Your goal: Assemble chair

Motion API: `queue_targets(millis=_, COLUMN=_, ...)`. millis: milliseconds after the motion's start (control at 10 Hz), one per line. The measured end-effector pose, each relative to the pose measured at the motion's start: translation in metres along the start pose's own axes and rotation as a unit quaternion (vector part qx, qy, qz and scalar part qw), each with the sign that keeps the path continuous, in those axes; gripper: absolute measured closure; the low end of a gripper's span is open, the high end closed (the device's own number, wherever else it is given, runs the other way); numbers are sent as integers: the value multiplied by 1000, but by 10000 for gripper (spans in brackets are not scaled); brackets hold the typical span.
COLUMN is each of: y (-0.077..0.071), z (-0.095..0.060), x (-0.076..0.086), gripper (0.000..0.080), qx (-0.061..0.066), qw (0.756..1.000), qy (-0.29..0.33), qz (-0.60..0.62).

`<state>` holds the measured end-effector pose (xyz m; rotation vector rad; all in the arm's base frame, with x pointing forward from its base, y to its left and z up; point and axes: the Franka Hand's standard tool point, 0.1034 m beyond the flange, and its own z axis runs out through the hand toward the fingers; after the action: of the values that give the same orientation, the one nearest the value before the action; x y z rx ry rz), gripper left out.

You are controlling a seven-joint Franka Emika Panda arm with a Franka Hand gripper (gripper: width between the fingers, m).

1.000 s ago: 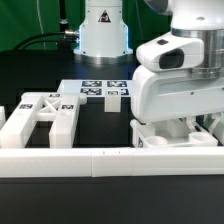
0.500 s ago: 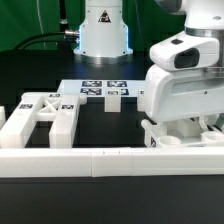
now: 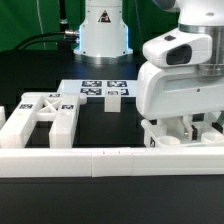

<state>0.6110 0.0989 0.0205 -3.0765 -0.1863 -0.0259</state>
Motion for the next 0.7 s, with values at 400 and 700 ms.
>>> queue_targets(millis=400, y=20, z=-45, x=-3, gripper=178, qx=1, qw=1000, qy=10, qz=-10)
queue_targets(millis=700, y=27, z=-57, x=-51, gripper=151, qx=-5, qw=1000, qy=14, qz=-1)
